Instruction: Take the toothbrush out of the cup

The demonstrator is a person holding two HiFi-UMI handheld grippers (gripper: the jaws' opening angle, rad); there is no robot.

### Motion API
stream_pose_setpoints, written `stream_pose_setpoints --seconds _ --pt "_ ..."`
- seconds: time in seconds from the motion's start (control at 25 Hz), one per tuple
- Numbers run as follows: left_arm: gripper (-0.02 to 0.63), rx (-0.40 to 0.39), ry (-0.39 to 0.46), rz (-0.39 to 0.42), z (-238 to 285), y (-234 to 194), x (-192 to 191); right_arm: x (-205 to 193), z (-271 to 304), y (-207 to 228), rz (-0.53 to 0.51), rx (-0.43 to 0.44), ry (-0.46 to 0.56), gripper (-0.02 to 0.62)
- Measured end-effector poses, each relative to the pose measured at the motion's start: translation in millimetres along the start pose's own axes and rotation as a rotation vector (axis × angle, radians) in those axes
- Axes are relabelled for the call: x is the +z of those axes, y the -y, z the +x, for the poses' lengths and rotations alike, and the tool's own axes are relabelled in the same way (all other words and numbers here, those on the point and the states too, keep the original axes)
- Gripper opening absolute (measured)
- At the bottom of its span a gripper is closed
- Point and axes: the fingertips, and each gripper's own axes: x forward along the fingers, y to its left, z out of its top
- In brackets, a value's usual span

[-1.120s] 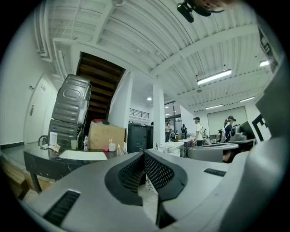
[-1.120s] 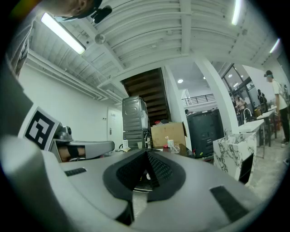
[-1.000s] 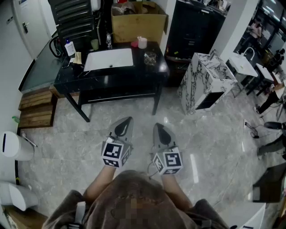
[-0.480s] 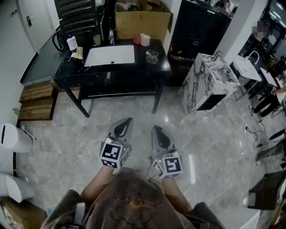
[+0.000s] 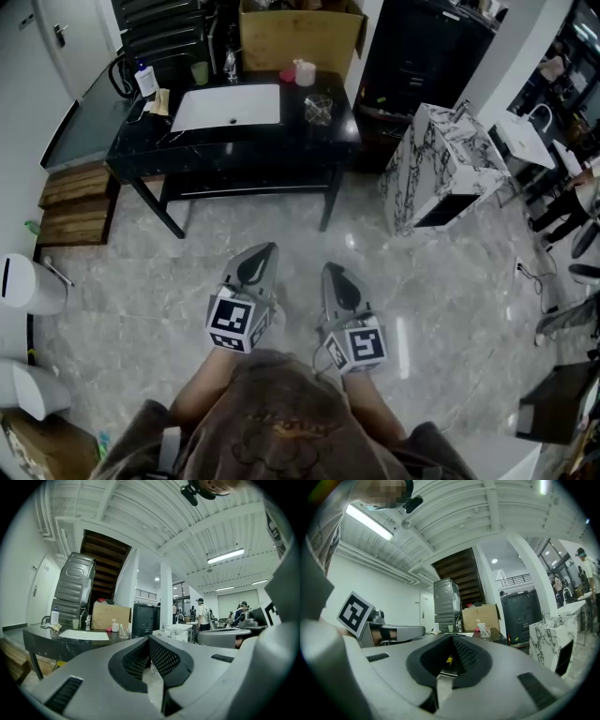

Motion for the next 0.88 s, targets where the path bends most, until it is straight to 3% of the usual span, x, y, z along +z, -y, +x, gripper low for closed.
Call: stream_pose_setpoints --seconds 0.88 --pt "0.002 -0.066 -0.002 -0.006 171 -77 16 5 152 91 0.011 -0.018 -0.019 0.0"
